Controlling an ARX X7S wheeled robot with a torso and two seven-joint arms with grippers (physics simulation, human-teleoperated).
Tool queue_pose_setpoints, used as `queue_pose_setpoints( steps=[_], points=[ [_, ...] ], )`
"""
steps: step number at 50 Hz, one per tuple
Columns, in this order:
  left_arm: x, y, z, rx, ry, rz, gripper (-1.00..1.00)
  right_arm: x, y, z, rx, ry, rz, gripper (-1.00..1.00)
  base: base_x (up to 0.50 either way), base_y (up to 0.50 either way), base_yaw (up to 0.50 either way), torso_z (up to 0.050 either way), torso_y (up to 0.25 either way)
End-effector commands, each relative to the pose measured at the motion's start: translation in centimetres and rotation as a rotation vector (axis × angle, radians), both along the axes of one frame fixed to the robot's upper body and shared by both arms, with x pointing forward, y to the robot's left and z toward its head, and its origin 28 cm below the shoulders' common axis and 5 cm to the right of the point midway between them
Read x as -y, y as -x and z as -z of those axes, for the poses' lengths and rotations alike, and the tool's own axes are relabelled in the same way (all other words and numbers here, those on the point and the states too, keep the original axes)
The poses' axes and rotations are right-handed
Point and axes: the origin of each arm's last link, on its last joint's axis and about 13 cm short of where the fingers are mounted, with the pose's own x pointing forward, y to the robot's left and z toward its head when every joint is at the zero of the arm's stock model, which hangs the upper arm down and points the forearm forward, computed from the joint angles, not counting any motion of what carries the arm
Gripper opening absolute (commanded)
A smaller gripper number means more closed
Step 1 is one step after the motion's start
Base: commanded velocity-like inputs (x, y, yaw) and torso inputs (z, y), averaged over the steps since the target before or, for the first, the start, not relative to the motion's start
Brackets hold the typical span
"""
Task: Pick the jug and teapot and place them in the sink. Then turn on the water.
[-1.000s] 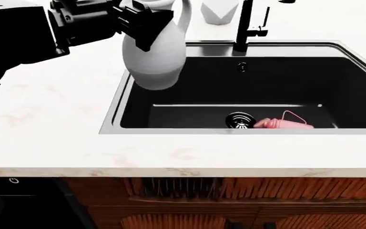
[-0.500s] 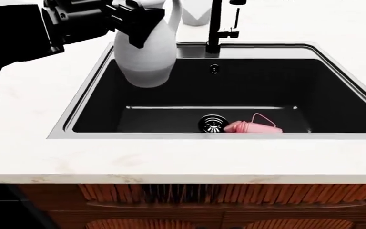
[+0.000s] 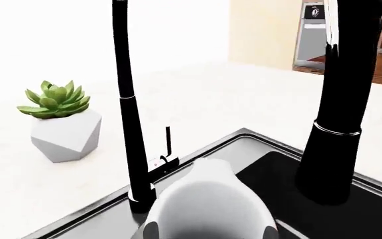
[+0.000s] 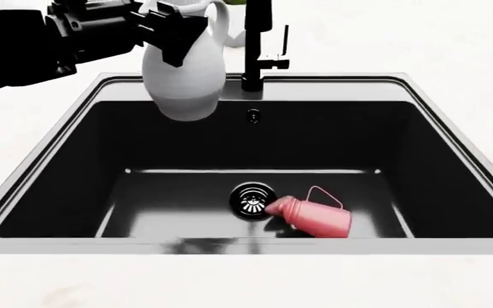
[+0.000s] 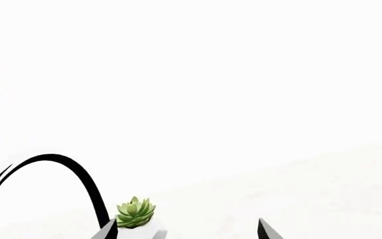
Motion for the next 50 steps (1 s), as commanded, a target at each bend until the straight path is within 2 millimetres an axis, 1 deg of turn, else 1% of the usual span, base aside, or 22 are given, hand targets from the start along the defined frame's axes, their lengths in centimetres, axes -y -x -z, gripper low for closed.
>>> queue_pose_setpoints(
  steps=[1,12,17,22,27,28,29,30,34,41,50],
  points=[
    [-1.1,0.7,-1.6,0.050,0.035,-0.061,-1.00,-0.5,-0.4,-0.1,-0.010,0.029,-0.043,1.00,0.50,0.21,0.00,0.000,0.000],
    [-1.2,0.8,-1.6,0.038,0.035,-0.073,-1.00,-1.1,-0.8,0.2,-0.014,0.041,-0.046,1.00,0.50,0.22,0.00,0.000,0.004],
    [-1.2,0.8,-1.4,0.019,0.031,-0.081,-1.00,-0.9,-0.6,0.1,-0.019,0.028,-0.051,1.00,0.00,0.00,0.00,0.002,0.004],
    [-1.3,0.9,-0.5,-0.055,-0.001,-0.076,-1.00,-0.8,-0.6,0.1,-0.022,0.028,-0.050,1.00,0.00,0.00,0.00,0.000,0.002],
    [-1.1,1.5,0.6,-0.144,-0.030,-0.039,-1.00,-0.8,-0.8,0.4,-0.030,0.024,-0.046,1.00,0.00,0.00,0.00,0.000,0.000],
    [-1.0,1.4,1.1,-0.161,-0.038,-0.031,-1.00,-0.8,-0.8,0.4,-0.031,0.023,-0.047,1.00,0.00,0.00,0.00,0.000,0.011],
    [-0.5,0.7,2.3,-0.180,-0.051,-0.021,-1.00,-0.7,-0.8,0.4,-0.032,0.022,-0.048,1.00,0.00,0.00,0.00,0.010,0.000],
    [-0.2,0.2,3.2,-0.195,-0.062,-0.014,-1.00,-0.7,-0.8,0.4,-0.033,0.022,-0.048,1.00,0.00,0.00,0.00,0.000,0.000],
    [0.8,-0.7,5.1,-0.253,-0.106,0.025,-1.00,-0.8,-1.0,0.5,-0.036,0.021,-0.051,1.00,0.00,0.00,0.00,0.000,0.000],
    [2.2,-1.3,7.3,-0.334,-0.173,0.091,-1.00,-0.4,-0.9,0.6,-0.038,0.018,-0.050,1.00,0.00,0.00,0.00,0.000,0.003],
    [4.0,-1.8,9.2,-0.422,-0.286,0.204,-1.00,-0.4,-0.8,1.0,-0.044,0.013,-0.047,1.00,0.00,0.00,0.00,0.001,0.002]
  ],
)
